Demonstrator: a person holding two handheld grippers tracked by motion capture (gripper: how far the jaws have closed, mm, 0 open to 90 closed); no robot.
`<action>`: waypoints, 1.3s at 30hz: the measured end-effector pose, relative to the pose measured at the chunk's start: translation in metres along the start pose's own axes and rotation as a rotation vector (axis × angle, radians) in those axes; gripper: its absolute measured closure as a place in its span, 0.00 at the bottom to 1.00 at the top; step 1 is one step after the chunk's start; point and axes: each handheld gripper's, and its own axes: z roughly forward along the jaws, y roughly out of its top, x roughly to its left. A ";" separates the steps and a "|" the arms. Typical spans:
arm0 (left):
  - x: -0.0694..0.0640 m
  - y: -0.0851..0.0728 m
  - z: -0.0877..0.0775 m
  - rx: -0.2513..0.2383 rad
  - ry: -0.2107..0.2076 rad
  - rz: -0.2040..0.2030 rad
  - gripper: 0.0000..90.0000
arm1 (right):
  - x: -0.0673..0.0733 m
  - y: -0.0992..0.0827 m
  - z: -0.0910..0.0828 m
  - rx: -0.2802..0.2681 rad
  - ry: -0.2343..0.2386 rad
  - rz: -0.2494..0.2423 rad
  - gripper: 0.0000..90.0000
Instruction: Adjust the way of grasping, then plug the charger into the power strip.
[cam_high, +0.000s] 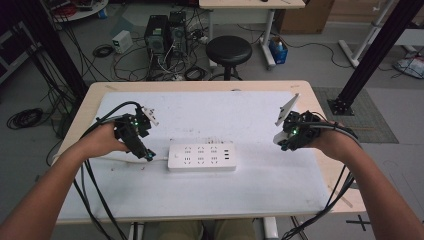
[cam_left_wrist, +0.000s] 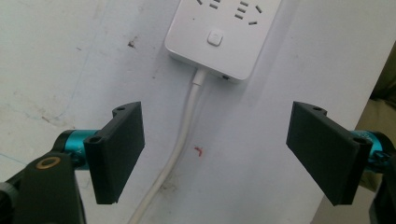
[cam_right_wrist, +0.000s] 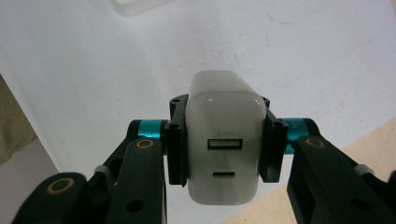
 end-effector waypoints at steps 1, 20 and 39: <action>0.000 -0.001 -0.001 -0.003 -0.003 -0.003 0.21 | -0.001 -0.001 0.001 0.007 0.002 0.002 0.69; 0.009 -0.010 -0.002 0.011 0.023 -0.028 0.21 | 0.007 0.027 0.001 -0.071 0.018 -0.043 0.69; 0.009 -0.015 0.006 0.031 0.060 -0.033 0.21 | 0.006 0.117 0.039 -0.065 0.077 -0.190 0.69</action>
